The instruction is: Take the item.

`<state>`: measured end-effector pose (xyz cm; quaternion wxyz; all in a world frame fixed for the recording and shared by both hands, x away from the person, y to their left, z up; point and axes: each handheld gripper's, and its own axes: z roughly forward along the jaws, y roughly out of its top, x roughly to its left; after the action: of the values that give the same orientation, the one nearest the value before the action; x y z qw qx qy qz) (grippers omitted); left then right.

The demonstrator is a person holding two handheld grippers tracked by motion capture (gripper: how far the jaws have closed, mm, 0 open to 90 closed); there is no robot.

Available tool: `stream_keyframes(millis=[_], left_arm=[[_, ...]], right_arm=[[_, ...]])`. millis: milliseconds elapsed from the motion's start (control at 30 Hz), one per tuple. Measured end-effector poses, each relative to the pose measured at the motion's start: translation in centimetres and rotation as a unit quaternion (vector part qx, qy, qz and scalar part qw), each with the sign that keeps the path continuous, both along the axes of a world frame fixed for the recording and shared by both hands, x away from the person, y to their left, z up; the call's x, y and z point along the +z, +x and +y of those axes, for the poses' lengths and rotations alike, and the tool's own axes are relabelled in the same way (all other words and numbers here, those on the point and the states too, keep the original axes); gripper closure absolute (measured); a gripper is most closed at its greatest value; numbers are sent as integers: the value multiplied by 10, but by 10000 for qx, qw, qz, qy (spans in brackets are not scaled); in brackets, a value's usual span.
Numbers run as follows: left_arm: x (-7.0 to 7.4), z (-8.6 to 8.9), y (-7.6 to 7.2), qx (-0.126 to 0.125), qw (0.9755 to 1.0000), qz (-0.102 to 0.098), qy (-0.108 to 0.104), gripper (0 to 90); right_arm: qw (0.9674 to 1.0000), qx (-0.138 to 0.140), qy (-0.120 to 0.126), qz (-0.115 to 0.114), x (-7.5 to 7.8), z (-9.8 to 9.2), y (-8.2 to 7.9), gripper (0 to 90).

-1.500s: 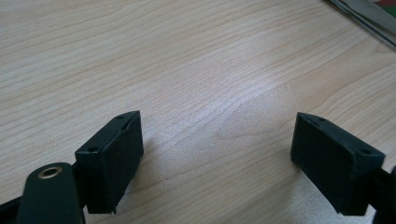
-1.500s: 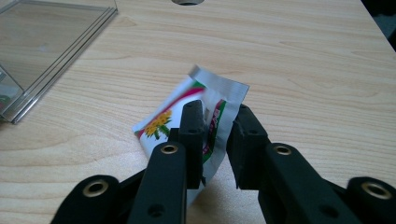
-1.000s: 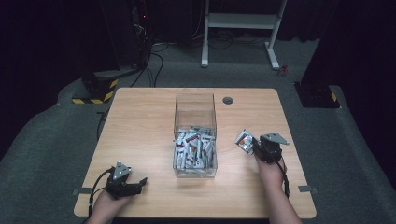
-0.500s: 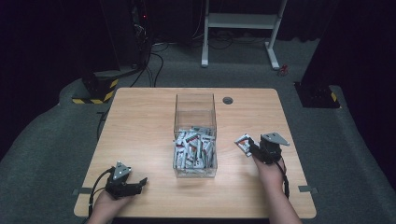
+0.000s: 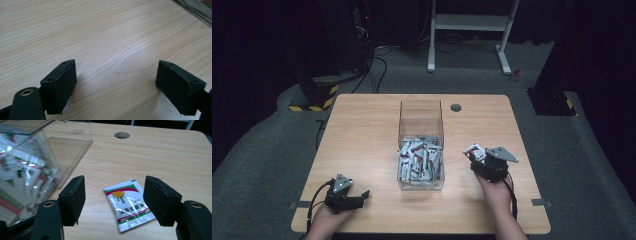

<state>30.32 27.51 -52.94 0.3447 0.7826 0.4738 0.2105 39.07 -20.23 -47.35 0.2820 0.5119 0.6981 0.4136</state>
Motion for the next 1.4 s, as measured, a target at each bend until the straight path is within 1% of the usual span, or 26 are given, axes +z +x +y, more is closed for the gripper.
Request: stream_keyframes(millis=[33,67,100,233,267,300,333,533,633,667,733,933,1033,1100,1133,1167,1233,1267,1300,1333,1367,1400], left_arm=[[0,0,0,0,10000,-1,-1,172],[0,0,0,0,10000,-1,-1,172],[0,0,0,1,10000,0,-1,173],[0,0,0,-1,10000,0,-2,173],[0,0,0,-1,10000,0,-2,172],[0,0,0,-1,10000,-2,-3,172],[0,0,0,-1,10000,-2,-3,172],[0,0,0,-2,10000,-2,-4,173],[0,0,0,-2,10000,-2,-4,173],[0,0,0,-2,10000,-1,-3,172],[0,0,0,-5,10000,-1,-4,172],[0,0,0,-4,10000,0,-5,172],[0,0,0,-3,10000,1,-5,172],[0,0,0,-6,10000,2,-3,172],[0,0,0,-6,10000,2,-3,172],[0,0,0,-4,10000,1,-5,172],[0,0,0,-4,10000,-1,-5,172],[0,0,0,-6,10000,0,-5,173],[0,0,0,-5,10000,-1,-5,172],[0,0,0,-6,10000,-1,-4,172],[0,0,0,-6,10000,-1,-4,172],[0,0,0,-5,10000,-3,-4,172]], right_arm=[[10000,56,7,-18,1,5,-6,338],[10000,56,7,-18,1,5,-6,338],[9999,128,24,-32,2,9,-11,333],[9997,243,30,-42,2,18,-21,327],[9997,243,30,-42,2,18,-21,327],[9996,293,6,-53,1,22,-26,325],[9996,293,6,-53,1,22,-26,325],[9991,417,-15,41,-6,31,-39,312],[9990,446,-47,80,-9,33,-42,309],[9988,469,-59,120,-12,35,-46,301],[9986,485,-57,182,-16,37,-48,298],[9973,555,-158,460,-29,43,-57,279],[9957,623,-255,630,-37,46,-60,261],[9948,648,-346,703,-42,47,-61,258],[9948,648,-346,703,-42,47,-61,258],[9935,644,-410,841,-47,49,-62,254],[9930,648,-440,882,-48,49,-62,254],[9922,650,-513,932,-50,51,-62,252],[9922,650,-522,925,-50,51,-62,254],[9913,674,-554,982,-50,52,-61,260],[9913,674,-554,982,-50,52,-61,260],[9899,710,-614,1067,-51,53,-58,256]])
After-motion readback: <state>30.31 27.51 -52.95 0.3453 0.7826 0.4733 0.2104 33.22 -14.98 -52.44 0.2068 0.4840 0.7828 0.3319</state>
